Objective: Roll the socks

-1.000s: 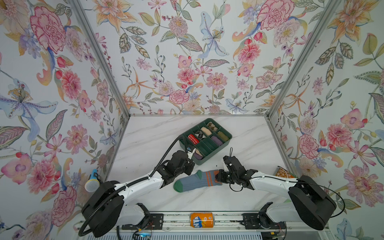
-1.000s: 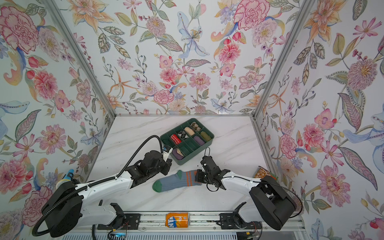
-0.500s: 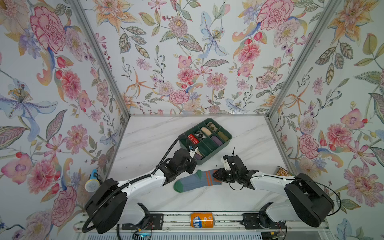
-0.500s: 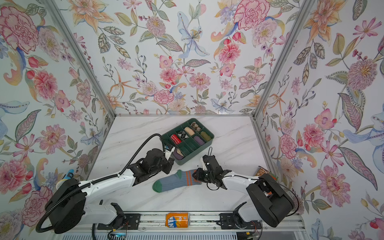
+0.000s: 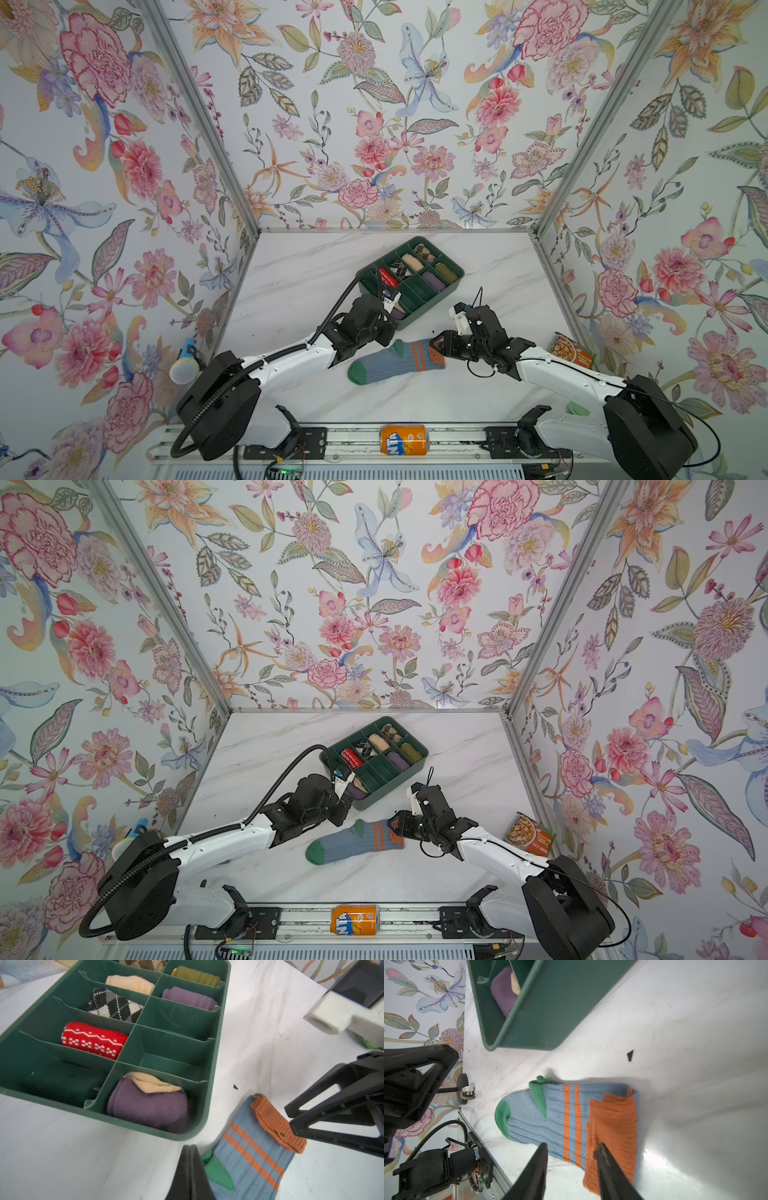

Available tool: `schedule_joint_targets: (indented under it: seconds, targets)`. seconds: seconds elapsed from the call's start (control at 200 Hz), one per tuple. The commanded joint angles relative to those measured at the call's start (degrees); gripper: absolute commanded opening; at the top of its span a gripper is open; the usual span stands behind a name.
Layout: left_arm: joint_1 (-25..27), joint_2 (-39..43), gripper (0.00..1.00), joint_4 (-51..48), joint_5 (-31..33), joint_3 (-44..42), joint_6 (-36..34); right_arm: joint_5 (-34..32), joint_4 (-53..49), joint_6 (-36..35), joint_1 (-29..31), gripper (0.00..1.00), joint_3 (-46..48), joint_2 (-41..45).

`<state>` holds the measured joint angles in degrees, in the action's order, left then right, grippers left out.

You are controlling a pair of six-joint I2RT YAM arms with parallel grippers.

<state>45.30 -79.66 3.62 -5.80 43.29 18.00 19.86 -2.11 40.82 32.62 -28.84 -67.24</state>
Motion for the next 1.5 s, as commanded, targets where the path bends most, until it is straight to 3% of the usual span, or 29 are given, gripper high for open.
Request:
schedule_joint_targets:
  seconds: [0.0,0.105,0.39,0.636,1.496]
  targets:
    - [2.29,-1.14,0.0,-1.02,-1.49,2.85,-2.06,-4.98,-8.67,-1.98,-2.25,0.38,-1.31,2.66]
    - [5.36,-2.33,0.0,-2.24,-2.71,5.59,-3.67,-7.46,-13.49,-2.75,-4.8,0.3,-0.89,2.73]
    - [10.42,-9.37,0.0,-6.82,-9.49,11.95,-5.35,-8.35,-13.71,-2.56,-5.72,0.35,0.76,1.72]
    - [13.67,-16.92,0.0,-6.26,-11.36,13.91,-4.69,-7.05,-11.99,-2.89,-5.81,0.34,1.24,-0.4]
    - [13.86,-26.65,0.0,-11.15,-5.29,20.77,-4.46,-1.17,-4.1,-1.01,-5.38,0.3,4.91,-1.17]
